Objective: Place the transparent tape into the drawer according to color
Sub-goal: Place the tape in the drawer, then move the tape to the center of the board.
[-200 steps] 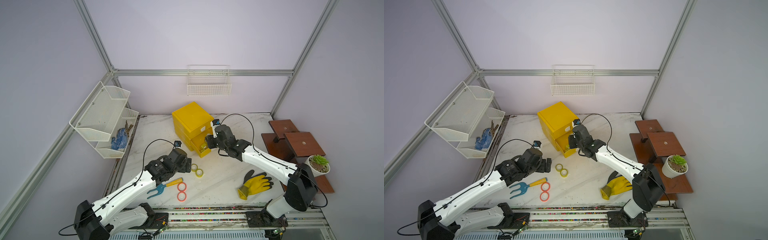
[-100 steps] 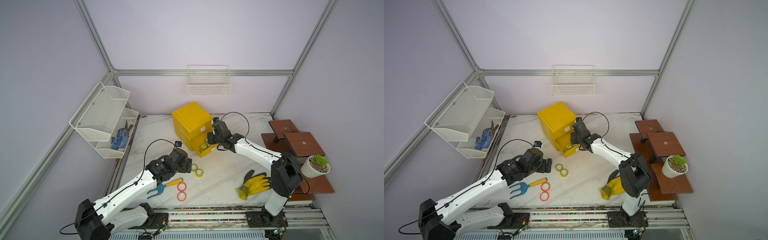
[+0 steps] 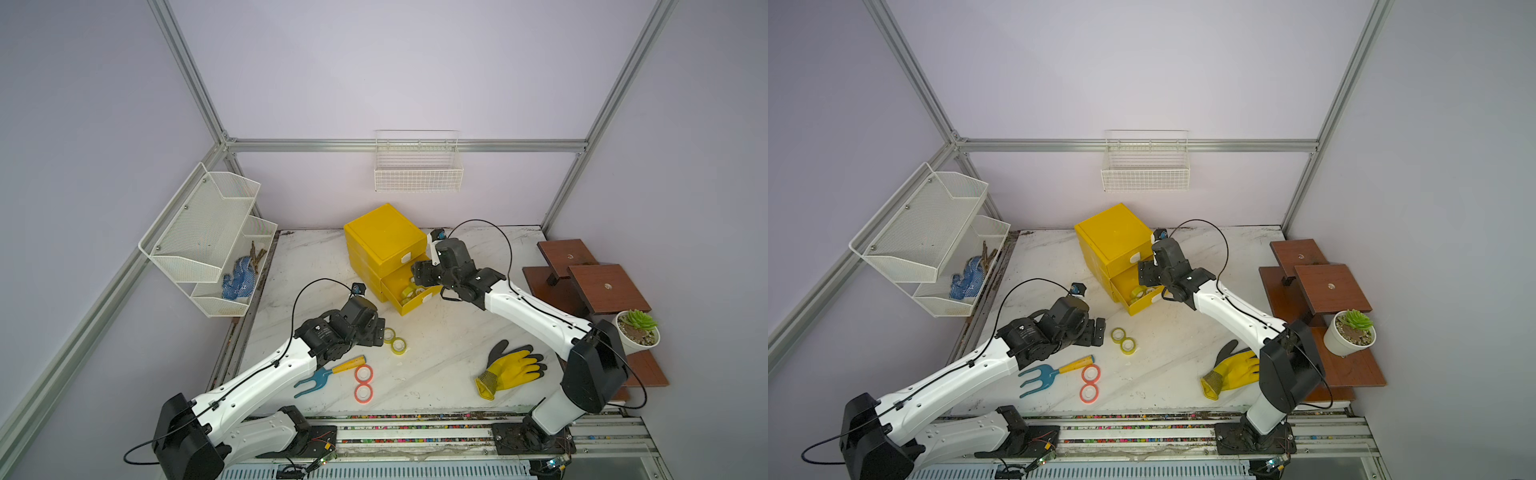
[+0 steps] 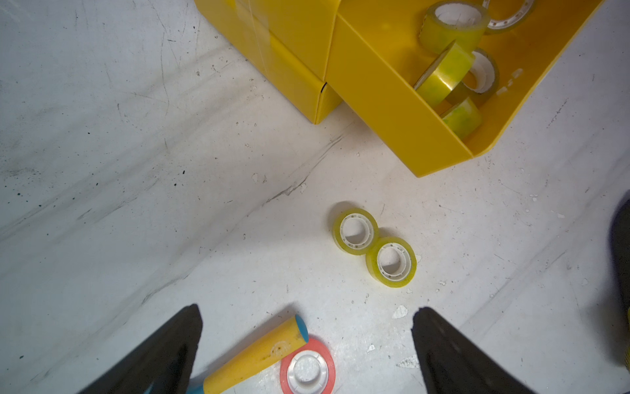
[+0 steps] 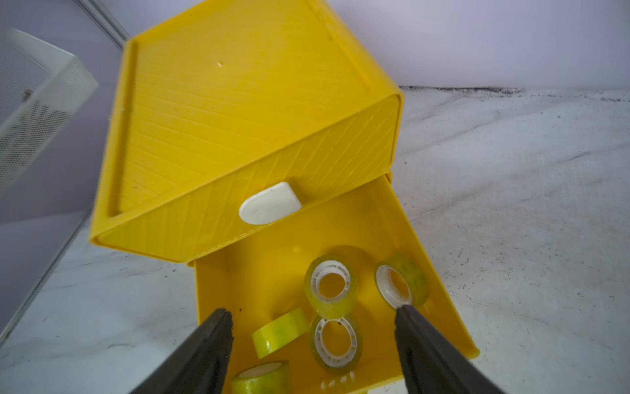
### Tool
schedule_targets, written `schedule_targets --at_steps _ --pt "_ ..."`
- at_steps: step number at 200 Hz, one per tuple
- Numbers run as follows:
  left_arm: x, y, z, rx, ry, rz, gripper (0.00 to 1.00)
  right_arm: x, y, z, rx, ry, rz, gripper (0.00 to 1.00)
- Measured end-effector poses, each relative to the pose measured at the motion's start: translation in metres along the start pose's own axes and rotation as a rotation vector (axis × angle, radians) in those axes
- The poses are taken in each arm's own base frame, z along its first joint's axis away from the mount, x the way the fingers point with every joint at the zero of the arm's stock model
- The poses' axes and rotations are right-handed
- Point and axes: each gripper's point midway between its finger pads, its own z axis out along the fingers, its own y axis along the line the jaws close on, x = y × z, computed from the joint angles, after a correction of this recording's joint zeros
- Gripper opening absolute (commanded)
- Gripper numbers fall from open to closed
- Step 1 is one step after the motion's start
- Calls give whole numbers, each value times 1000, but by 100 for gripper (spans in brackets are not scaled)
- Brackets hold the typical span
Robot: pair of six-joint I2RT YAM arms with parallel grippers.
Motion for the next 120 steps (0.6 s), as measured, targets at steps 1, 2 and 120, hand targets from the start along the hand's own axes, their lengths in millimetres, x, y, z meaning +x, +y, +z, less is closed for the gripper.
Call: schedule_targets --at_steps 1,2,120 --pt "0 0 0 0 1 0 100 0 0 -1 -3 -1 1 80" --pt "0 0 0 0 2 0 100 0 1 -3 -7 -5 0 80" --pt "28 -28 52 63 136 24 99 63 -4 -64 -159 -39 50 81"
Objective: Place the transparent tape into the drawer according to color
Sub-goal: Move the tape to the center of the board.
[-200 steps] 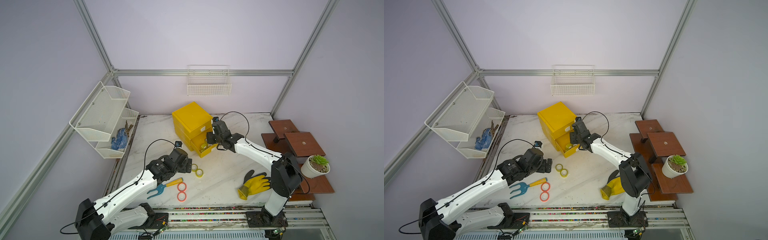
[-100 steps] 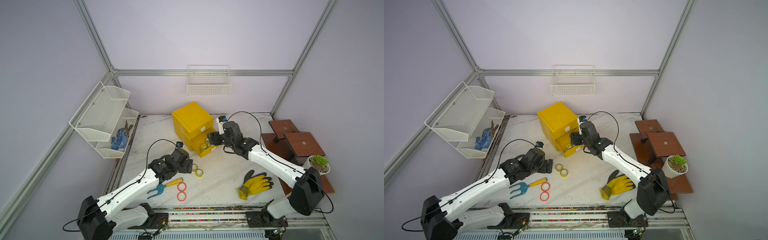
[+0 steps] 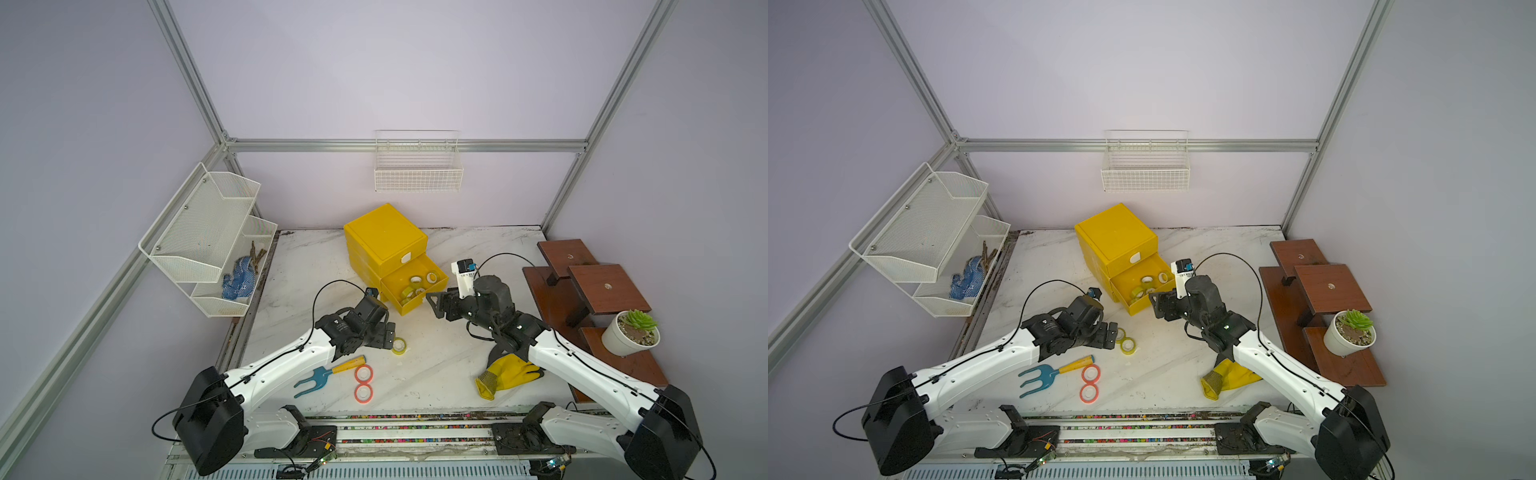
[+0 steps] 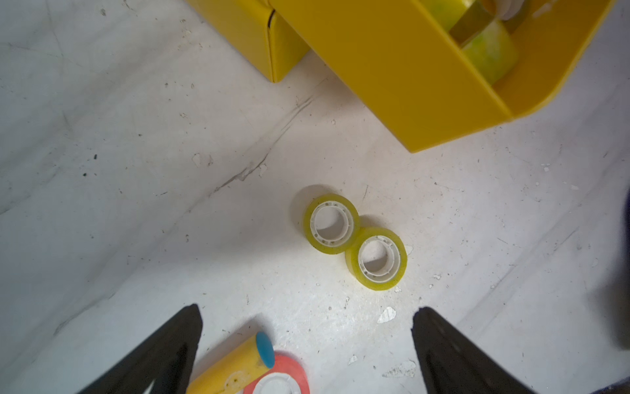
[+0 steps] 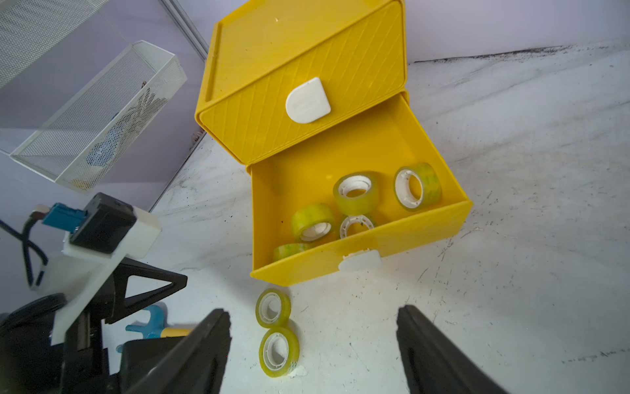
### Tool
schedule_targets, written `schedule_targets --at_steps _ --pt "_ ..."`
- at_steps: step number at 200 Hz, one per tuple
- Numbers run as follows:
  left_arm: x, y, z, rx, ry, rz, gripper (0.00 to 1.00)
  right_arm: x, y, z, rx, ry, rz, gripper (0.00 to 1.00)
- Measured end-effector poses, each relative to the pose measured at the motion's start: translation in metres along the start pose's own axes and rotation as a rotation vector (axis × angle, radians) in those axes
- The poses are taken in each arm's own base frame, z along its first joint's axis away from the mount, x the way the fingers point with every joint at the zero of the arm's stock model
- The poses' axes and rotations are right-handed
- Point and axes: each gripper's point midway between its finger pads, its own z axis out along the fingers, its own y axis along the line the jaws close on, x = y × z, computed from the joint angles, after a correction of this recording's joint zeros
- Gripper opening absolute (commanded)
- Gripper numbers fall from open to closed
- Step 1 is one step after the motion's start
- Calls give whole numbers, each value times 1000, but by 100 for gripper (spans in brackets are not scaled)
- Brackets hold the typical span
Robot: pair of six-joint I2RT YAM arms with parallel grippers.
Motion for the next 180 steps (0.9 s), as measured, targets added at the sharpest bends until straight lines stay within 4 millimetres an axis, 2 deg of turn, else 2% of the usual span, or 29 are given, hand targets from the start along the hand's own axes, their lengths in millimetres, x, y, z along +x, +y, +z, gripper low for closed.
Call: schedule_targets --at_steps 56,88,127,180 --pt "13 -7 50 -24 73 19 94 -1 0 -3 -1 -9 -1 81" --pt "20 -7 68 -48 114 31 89 -2 0 -6 1 -14 -5 82" --pt "13 -10 78 -65 111 31 82 -6 1 -11 3 -32 -9 82" --pt "10 -3 80 -110 102 5 74 -10 1 -15 8 -48 -12 82"
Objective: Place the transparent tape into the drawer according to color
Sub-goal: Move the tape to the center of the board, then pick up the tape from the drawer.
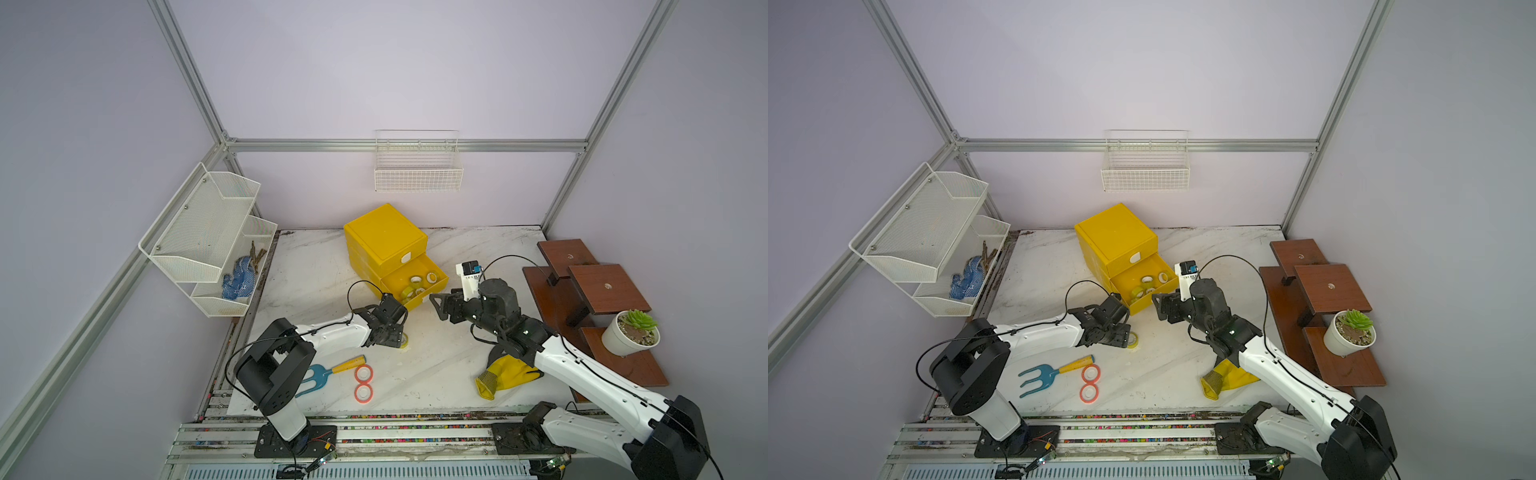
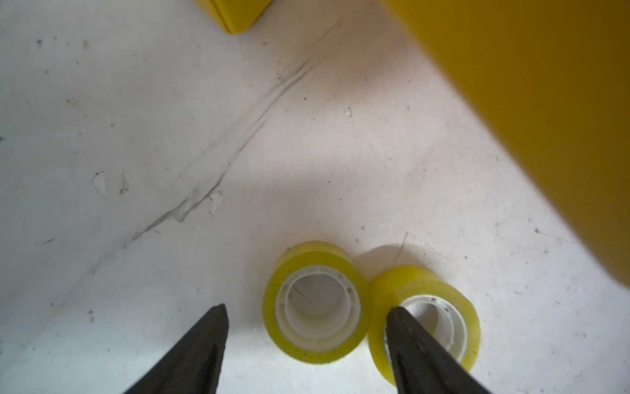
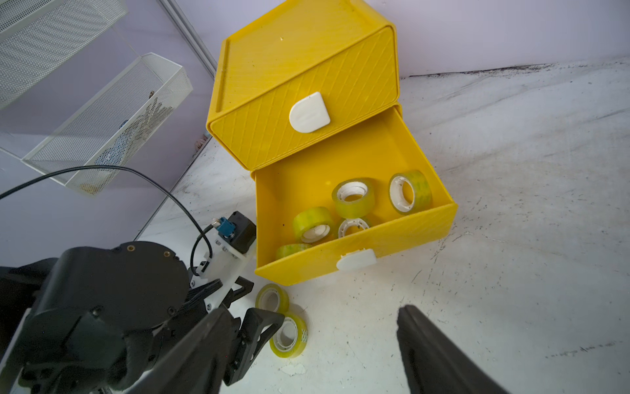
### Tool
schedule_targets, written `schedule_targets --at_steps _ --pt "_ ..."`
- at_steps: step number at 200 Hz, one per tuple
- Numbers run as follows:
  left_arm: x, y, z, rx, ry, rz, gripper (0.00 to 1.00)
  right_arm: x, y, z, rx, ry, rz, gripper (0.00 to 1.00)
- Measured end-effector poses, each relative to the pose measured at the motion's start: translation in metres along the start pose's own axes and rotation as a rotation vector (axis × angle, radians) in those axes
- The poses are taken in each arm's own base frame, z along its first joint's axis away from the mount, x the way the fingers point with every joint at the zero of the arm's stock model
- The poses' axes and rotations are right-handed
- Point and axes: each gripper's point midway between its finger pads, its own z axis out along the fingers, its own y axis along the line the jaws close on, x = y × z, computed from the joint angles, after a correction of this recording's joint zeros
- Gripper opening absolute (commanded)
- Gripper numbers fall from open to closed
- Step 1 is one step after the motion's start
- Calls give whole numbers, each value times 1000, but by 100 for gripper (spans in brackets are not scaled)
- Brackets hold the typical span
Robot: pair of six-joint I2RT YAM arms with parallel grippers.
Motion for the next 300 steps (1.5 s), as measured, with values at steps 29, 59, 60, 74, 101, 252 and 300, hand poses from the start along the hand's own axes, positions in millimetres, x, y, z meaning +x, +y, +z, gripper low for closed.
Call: schedule_targets --at_steps 29,59,60,74,101,252,300 --pt "3 14 -1 -27 -4 -45 77 0 0 0 2 -1 -3 82" --pt "15 29 -10 -36 15 -68 88 0 0 0 2 -1 -3 82" --pt "15 29 -10 -35 15 -70 88 0 0 0 2 -1 -3 82" --pt "16 29 -16 -20 12 -72 89 0 0 0 2 -1 -3 82" --pt "6 26 -35 29 -50 -93 90 0 0 0 1 -1 -3 82" --pt "-3 28 13 -41 -6 -127 60 1 -1 0 5 2 -3 82" --pt "4 38 13 -83 13 -135 43 0 -1 0 4 0 -3 82"
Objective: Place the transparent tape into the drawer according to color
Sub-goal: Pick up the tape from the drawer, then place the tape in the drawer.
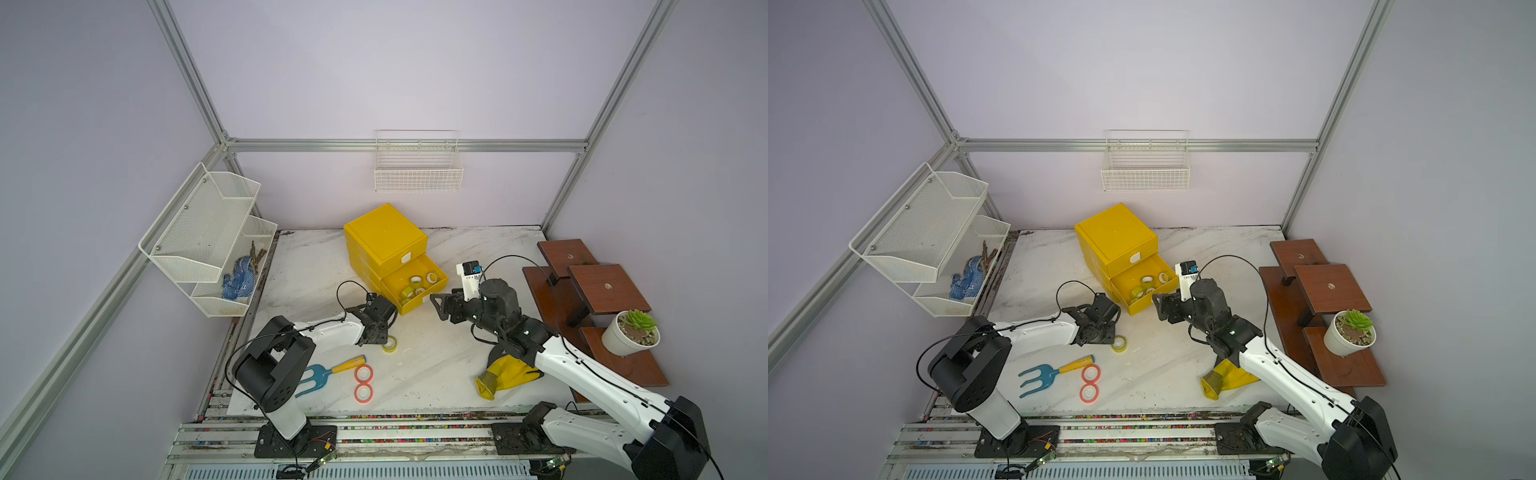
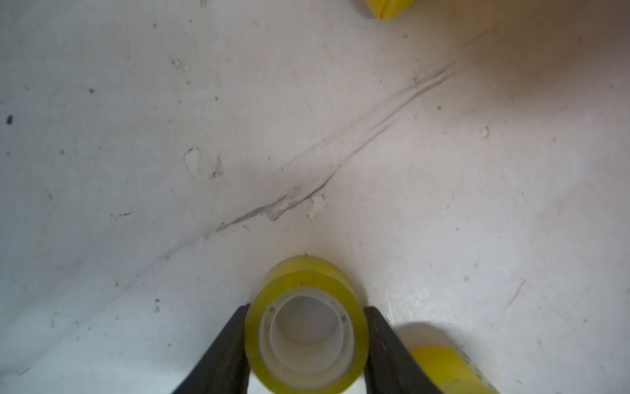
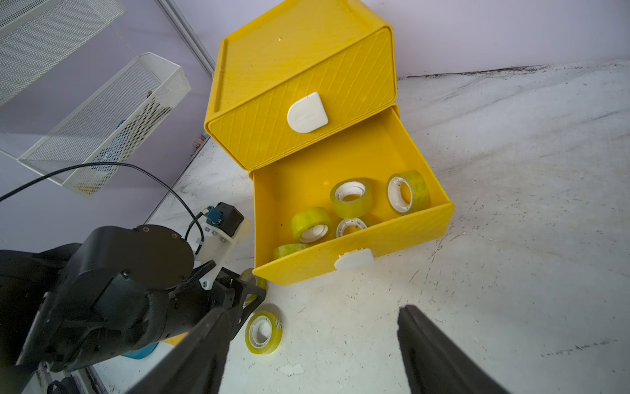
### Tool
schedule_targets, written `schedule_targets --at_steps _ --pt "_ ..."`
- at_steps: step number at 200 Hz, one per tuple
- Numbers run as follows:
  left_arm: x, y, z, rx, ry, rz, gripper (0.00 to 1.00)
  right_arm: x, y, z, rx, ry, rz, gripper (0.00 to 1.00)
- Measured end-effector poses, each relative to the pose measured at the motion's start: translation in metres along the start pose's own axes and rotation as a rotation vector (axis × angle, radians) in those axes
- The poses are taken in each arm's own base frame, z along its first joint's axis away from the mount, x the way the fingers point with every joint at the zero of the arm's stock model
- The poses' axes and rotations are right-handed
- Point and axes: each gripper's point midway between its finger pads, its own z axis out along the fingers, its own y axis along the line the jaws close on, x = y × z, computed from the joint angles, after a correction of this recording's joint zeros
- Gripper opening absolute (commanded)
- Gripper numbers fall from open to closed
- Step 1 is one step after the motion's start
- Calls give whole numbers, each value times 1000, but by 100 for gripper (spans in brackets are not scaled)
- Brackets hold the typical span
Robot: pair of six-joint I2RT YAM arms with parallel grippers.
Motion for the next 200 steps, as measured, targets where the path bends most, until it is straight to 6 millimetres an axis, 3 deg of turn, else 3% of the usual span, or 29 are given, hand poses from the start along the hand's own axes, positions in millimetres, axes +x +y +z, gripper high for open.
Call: schedule_targets --at_steps 41,61,81,113,135,161,180,200 --pt "2 5 -4 -10 9 -4 38 1 0 0 0 0 0 82" --pt "-1 7 -18 1 1 -9 37 3 -1 -1 2 2 0 82" --pt "-11 8 -46 39 -50 -20 37 1 -1 -3 2 -6 0 82" --pt "-39 2 -116 144 -186 -14 38 -4 -2 -7 10 -28 0 82" --pt "-71 -15 -163 220 -282 4 38 -7 -3 -9 20 -43 4 82" --pt "-105 -42 -197 281 -351 43 38 -5 -10 -11 48 -52 13 82" --pt "-128 -69 -199 307 -363 78 38 -2 -17 -16 83 -66 24 82" --pt "-144 -101 -183 320 -339 128 38 -2 -25 -24 118 -94 37 82"
